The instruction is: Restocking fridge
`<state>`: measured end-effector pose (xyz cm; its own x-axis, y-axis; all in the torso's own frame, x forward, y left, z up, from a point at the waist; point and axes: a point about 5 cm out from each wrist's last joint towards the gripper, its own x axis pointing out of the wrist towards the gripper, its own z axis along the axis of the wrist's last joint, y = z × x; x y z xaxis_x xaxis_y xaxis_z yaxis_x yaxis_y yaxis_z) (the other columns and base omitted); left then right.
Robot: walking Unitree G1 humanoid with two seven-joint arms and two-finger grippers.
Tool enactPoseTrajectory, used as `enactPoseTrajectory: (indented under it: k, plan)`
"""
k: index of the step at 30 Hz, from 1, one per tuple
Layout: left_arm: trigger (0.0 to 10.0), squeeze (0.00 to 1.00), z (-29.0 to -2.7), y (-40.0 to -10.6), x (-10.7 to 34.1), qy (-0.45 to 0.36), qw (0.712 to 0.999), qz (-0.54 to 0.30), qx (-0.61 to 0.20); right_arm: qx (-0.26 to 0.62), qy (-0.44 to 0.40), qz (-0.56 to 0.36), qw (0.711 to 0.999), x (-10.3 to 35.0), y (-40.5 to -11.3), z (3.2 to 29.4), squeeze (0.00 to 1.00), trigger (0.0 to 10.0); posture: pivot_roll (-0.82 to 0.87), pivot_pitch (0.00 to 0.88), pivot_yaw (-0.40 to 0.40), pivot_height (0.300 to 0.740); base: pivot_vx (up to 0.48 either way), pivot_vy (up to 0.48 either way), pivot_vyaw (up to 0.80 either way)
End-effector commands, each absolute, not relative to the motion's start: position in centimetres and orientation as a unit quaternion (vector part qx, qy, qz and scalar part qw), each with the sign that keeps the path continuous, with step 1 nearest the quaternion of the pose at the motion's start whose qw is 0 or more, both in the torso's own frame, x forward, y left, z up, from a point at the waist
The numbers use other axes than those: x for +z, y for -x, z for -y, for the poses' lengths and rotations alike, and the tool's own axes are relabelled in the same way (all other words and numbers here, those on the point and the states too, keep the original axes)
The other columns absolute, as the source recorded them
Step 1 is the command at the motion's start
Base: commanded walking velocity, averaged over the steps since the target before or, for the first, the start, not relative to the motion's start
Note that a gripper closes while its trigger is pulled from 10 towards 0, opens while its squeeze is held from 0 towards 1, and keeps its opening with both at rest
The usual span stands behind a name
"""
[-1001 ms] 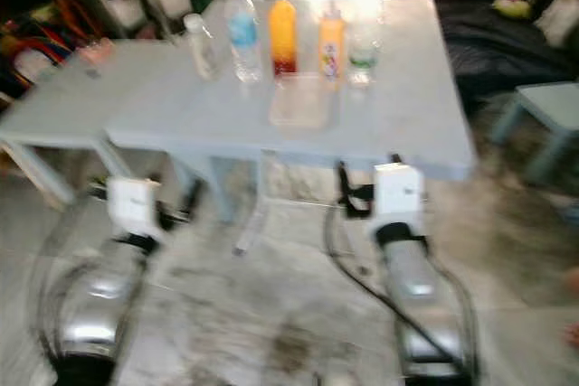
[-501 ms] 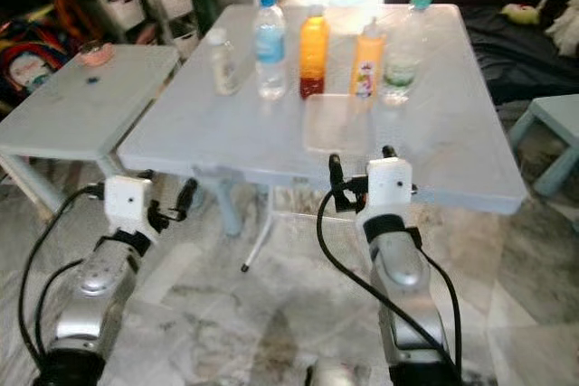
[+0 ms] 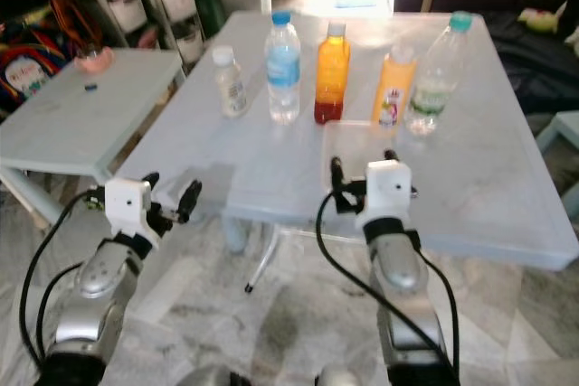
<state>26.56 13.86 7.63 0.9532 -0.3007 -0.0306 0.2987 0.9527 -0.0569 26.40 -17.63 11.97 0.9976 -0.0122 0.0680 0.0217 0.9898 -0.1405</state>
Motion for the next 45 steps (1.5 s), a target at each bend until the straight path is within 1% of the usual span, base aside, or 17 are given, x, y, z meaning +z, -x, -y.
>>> enactPoseTrajectory:
  k: [1, 6, 9, 13, 17, 27, 30, 33, 36, 37, 38, 39, 40, 44, 45]
  plan:
    - [10.0, 0.0, -14.8, -26.5, 7.9, 0.016, 0.989, -0.017, -0.145, -0.031, 0.077, 0.028, 0.996, 11.8, -26.4, 18.0, 0.0, 10.0, -0.06, 0.0, 0.081, 0.74, 0.0, 0.0, 0.0]
    - [10.0, 0.0, -14.8, -26.4, 7.8, 0.015, 0.988, -0.019, -0.15, -0.099, 0.074, 0.014, 0.992, 11.5, -26.2, 20.3, 0.0, 10.0, -0.06, 0.0, 0.085, 0.74, 0.0, 0.0, 0.0]
    - [10.0, 0.0, -14.7, -26.5, 7.8, 0.015, 0.988, -0.019, -0.152, -0.107, 0.059, -0.001, 0.993, 11.1, -26.2, 20.9, 0.0, 10.0, -0.06, 0.0, 0.087, 0.74, 0.0, 0.0, 0.0]
    - [10.0, 0.0, -14.6, -26.5, 7.8, 0.015, 0.988, -0.02, -0.154, -0.133, -0.002, -0.029, 0.991, 10.2, -26.2, 21.6, 0.0, 10.0, -0.06, 0.0, 0.087, 0.74, 0.0, 0.0, 0.0]
    - [10.0, 0.0, -14.6, -26.5, 7.8, 0.015, 0.987, -0.021, -0.157, -0.115, 0.001, -0.025, 0.993, 10.3, -26.6, 21.6, 0.0, 10.0, -0.06, 0.0, 0.089, 0.74, 0.0, 0.0, 0.0]
    - [10.0, 0.0, -14.7, -26.5, 7.9, 0.013, 0.988, -0.021, -0.155, -0.052, -0.031, -0.016, 0.998, 10.6, -27.7, 21.0, 0.0, 10.0, -0.05, 0.0, 0.093, 0.74, 0.0, 0.0, 0.0]
    - [10.0, 0.0, -14.7, -26.5, 7.9, 0.012, 0.987, -0.022, -0.156, -0.056, -0.037, -0.031, 0.997, 10.1, -27.6, 21.2, 0.0, 10.0, -0.05, 0.0, 0.094, 0.74, 0.0, 0.0, 0.0]
    - [10.0, 0.0, -14.7, -26.5, 7.9, 0.011, 0.987, -0.023, -0.158, -0.058, -0.064, -0.054, 0.995, 9.2, -27.2, 21.2, 0.0, 10.0, -0.05, 0.0, 0.095, 0.74, 0.0, 0.0, 0.0]
    - [10.0, 0.0, -14.7, -26.5, 7.9, 0.011, 0.987, -0.023, -0.158, -0.046, -0.071, -0.063, 0.994, 8.8, -26.9, 21.0, 0.0, 10.0, -0.05, 0.0, 0.097, 0.74, 0.0, 0.0, 0.0]
    - [10.0, 0.0, -14.7, -26.5, 7.9, 0.011, 0.987, -0.023, -0.159, -0.043, -0.076, -0.065, 0.994, 8.7, -26.9, 20.9, 0.0, 8.9, -0.05, 0.0, 0.097, 0.74, 0.0, 0.0, 0.0]
    - [10.0, 0.0, -14.6, -26.5, 7.9, 0.01, 0.987, -0.023, -0.16, -0.038, -0.102, -0.076, 0.991, 8.3, -26.8, 20.8, 0.0, 0.5, -0.05, 0.0, 0.097, 0.74, 0.0, 0.0, 0.0]
    - [10.0, 0.0, -14.6, -26.5, 7.9, 0.01, 0.987, -0.023, -0.16, -0.038, -0.102, -0.076, 0.991, 8.3, -26.8, 20.8, 0.0, 0.5, -0.05, 0.0, 0.097, 0.74, 0.0, 0.0, 0.0]
    - [10.0, 0.0, -14.6, -26.5, 7.9, 0.01, 0.987, -0.024, -0.161, -0.038, -0.114, -0.077, 0.99, 8.3, -26.8, 20.8, 0.0, 0.0, -0.05, 0.0, 0.097, 0.74, 0.0, 0.0, 0.0]
    - [10.0, 0.0, -14.6, -26.6, 7.9, 0.009, 0.987, -0.025, -0.161, -0.029, -0.125, -0.077, 0.989, 8.3, -26.8, 20.7, 0.0, 0.0, -0.05, 0.0, 0.097, 0.74, 0.0, 0.0, 0.0]
    - [10.0, 0.0, -14.6, -26.6, 7.9, 0.009, 0.986, -0.025, -0.162, -0.029, -0.143, -0.079, 0.986, 8.3, -26.9, 20.6, 0.0, 0.0, -0.05, 0.0, 0.096, 0.74, 0.0, 0.0, 0.0]
